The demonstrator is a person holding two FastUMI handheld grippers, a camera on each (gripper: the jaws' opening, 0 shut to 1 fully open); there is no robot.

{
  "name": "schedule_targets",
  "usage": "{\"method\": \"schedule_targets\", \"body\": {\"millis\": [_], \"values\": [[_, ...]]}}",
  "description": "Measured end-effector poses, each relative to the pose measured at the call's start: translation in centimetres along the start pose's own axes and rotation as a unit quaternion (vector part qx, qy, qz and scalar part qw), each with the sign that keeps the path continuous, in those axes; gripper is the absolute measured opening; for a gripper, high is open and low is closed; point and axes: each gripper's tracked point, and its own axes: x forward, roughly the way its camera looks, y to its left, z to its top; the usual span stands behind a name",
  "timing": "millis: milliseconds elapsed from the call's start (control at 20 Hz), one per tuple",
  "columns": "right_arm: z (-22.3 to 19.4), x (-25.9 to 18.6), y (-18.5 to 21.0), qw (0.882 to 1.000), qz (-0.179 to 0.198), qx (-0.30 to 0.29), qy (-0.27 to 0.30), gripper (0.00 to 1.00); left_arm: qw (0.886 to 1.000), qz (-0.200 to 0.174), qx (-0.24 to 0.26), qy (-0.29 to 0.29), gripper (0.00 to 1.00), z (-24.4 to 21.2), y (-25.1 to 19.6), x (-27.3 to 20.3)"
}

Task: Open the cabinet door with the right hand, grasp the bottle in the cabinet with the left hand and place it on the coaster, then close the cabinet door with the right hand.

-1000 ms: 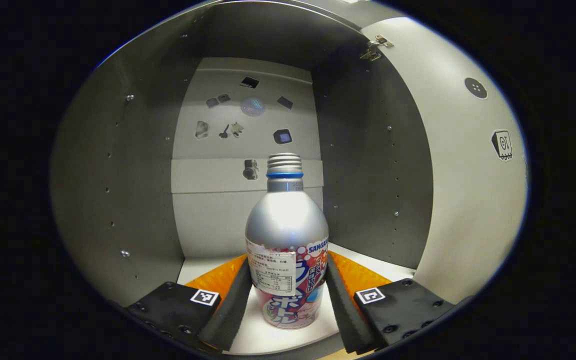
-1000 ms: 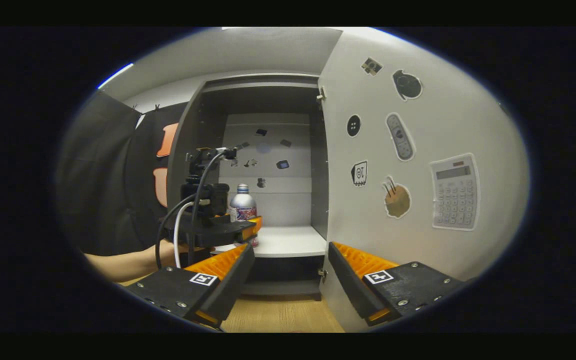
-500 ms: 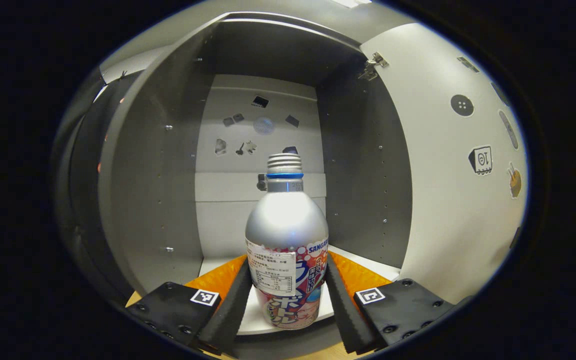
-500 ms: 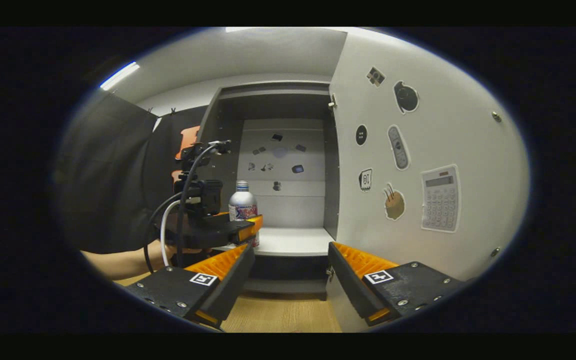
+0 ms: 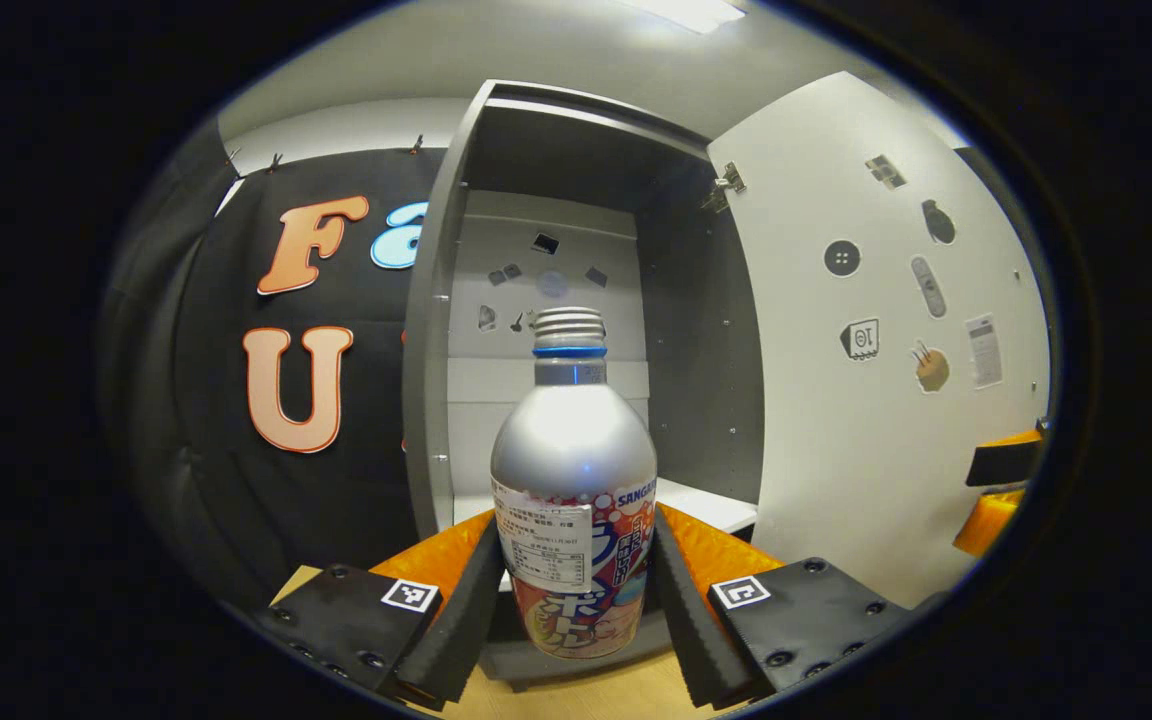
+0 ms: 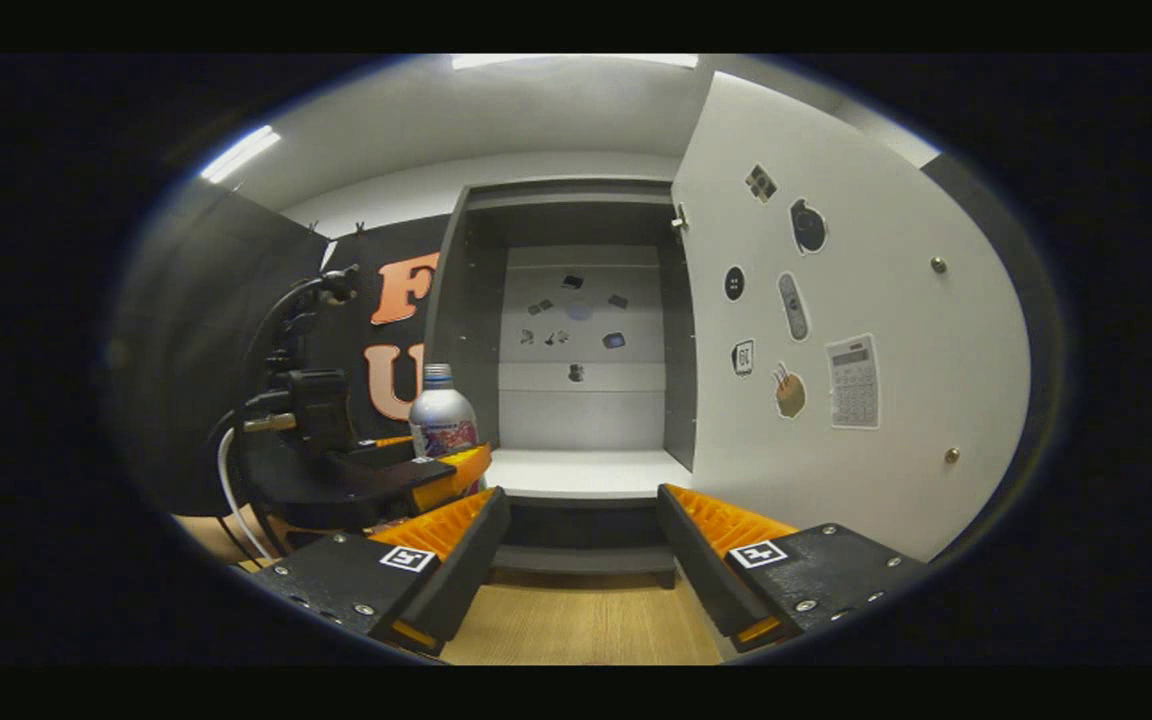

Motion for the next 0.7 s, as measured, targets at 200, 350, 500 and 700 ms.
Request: {"method": "schedule_targets", "body": {"millis": [200, 350, 500, 700], "values": [[-0.2, -1.8, 3.1, 1.000, -0.020, 0.002, -0.001, 0.92, 1.000, -0.012, 0.001, 0.009, 0.84, -2.3, 1.6, -5.0], [-0.9, -3.5, 4.9, 0.999, -0.037, -0.018, 0.008, 0.91, 0.999, -0.024, 0.016, 0.017, 0.84, -4.5, 2.7, -7.7], [-1.2, -5.3, 6.5, 0.998, -0.047, -0.032, 0.005, 0.91, 0.999, -0.035, 0.021, 0.011, 0.82, -7.2, 2.9, -10.1], [-2.7, -6.5, 7.9, 0.999, -0.038, -0.029, 0.020, 0.92, 0.999, -0.032, 0.021, 0.010, 0.83, -11.1, 2.5, -13.4]]}}
